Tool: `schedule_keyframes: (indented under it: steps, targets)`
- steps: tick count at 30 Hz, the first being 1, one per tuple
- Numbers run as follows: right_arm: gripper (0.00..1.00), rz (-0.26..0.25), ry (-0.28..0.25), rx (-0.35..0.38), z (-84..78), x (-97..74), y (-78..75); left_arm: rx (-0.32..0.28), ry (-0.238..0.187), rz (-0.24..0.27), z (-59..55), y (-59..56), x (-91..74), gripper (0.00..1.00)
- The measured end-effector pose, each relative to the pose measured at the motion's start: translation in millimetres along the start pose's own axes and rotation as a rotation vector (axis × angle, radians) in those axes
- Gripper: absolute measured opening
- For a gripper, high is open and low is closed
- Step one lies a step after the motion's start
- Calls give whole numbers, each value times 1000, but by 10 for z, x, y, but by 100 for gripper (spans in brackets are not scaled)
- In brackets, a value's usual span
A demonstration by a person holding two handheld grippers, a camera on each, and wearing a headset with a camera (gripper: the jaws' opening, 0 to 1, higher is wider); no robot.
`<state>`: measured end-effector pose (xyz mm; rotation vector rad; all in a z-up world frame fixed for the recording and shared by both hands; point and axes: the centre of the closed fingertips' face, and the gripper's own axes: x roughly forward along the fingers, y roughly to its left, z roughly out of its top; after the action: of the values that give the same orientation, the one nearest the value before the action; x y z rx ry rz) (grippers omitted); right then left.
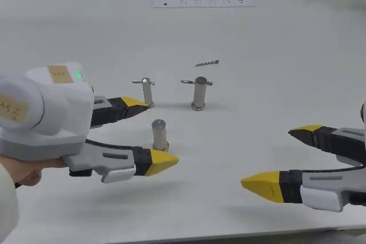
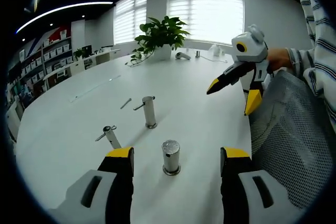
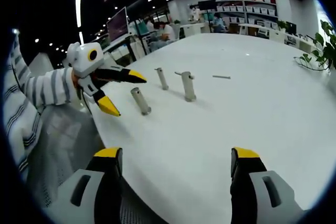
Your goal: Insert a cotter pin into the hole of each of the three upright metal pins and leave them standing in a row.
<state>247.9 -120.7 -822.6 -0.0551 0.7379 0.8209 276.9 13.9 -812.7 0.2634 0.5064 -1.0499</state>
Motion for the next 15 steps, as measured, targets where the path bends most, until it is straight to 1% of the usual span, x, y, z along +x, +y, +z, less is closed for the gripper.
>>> schedule_keyframes:
  steps: [2,5,8,9,10,11,12,13,15]
  targets:
    - [86,5,-6,11,14,-6,0,-5,9,10,-16,3,-19,75]
    - [86,5,-12,16,30,-16,-9,-23,15,10,-40,-14,-50,81]
    - [86,5,-11,10,42,-28,-21,-39,16,9,-61,-35,-70,93]
    - [86,5,-11,9,53,-34,-30,-49,3,15,-55,-36,-78,99]
    - [86,5,-8,7,57,-37,-36,-60,4,13,-63,-45,-83,99]
    - [86,5,2,-3,61,-40,-51,-79,9,13,-76,-54,-88,97]
    - [86,1,13,-14,61,-44,-68,-66,21,28,-90,-36,-101,96]
    - [86,-6,26,-33,66,-50,-97,-43,21,62,-78,6,-115,96]
    - [86,-4,37,-46,80,-52,-124,-52,19,52,-61,-25,-132,97]
